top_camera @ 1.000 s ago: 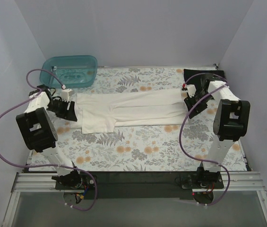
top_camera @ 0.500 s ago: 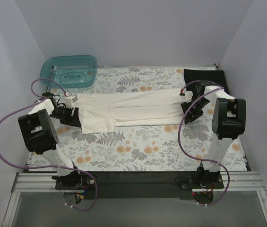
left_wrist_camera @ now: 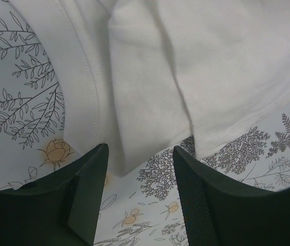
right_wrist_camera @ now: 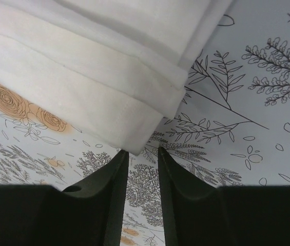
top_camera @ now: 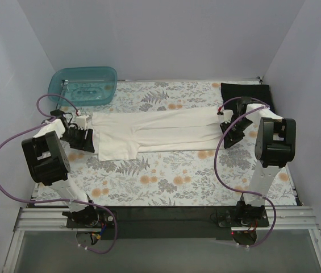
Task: Fold and stack the t-shirts
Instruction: Fold the tshirt
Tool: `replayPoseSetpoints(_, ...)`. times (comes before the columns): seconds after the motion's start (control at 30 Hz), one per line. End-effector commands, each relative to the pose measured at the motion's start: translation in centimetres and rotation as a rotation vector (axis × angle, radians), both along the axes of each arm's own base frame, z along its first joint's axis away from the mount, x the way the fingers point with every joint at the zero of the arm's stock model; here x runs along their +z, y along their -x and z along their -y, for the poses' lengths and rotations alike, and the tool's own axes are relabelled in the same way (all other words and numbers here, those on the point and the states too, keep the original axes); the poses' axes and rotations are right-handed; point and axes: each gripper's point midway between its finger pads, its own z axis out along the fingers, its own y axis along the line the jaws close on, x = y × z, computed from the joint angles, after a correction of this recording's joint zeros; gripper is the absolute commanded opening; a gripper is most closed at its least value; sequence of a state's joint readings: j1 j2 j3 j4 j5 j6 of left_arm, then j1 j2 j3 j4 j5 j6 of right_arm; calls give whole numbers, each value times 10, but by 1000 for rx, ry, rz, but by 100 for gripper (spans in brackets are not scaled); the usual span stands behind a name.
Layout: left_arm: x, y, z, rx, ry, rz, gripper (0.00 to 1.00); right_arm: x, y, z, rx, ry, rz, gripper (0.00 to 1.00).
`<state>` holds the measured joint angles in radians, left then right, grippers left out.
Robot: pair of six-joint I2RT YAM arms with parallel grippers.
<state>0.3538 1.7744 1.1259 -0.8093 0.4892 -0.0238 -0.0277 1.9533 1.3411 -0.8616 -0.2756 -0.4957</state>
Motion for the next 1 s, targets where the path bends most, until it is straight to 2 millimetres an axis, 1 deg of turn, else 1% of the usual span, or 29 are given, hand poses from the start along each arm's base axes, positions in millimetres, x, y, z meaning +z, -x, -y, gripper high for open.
replayPoseSetpoints(0.0,0,0,-5,2,-37,16,52,-9,1,-6,-8,-26,-12,37)
replayPoseSetpoints(0.13,3,1,-6,-1,-44,24,53,4,2,-11,-8,-54,12,43)
replayPoseSetpoints(0.23,5,-1,-6,-4,-44,27,54,11,2,-17,-6,-86,17,44)
replayPoseSetpoints(0.37,3,-3,-7,2,-38,19,55,3,7,-21,-7,-100,-19,42)
replayPoseSetpoints(0.47,2,-2,-5,2,-27,8,56,-4,12,-23,1,-97,-38,36)
replayPoseSetpoints(0.5,1,0,-5,1,-27,1,53,-5,12,-22,4,-92,-40,25)
replayPoseSetpoints(0.57,-2,5,-6,-7,-41,-13,50,-11,14,-17,6,-60,-50,14)
replayPoseSetpoints(0.6,-3,7,-7,-8,-46,-21,47,-11,15,-15,10,-49,-52,7)
replayPoseSetpoints(0.63,-4,11,-6,-8,-49,-31,38,-13,15,-11,14,-26,-51,2)
replayPoseSetpoints(0.67,-6,16,-6,-9,-55,-51,31,-13,15,-8,17,-14,-47,1)
replayPoseSetpoints(0.7,-7,20,-7,-5,-60,-62,19,-14,18,-6,20,-3,-52,1)
replayPoseSetpoints(0.73,-7,23,-8,-4,-68,-69,14,-14,19,-4,28,8,-48,1)
replayPoseSetpoints(0.8,-11,34,-7,-3,-73,-103,7,-17,28,2,39,41,-63,1)
replayPoseSetpoints(0.83,-11,37,-6,-4,-76,-109,0,-17,31,7,46,65,-63,1)
replayPoseSetpoints(0.87,-13,44,-5,-3,-74,-126,0,-18,34,10,56,76,-62,1)
replayPoseSetpoints(0.93,-13,51,-2,-20,-68,-133,0,-20,42,18,58,96,-75,1)
replayPoseSetpoints(0.97,-13,57,0,-27,-67,-142,0,-19,43,21,70,104,-70,1)
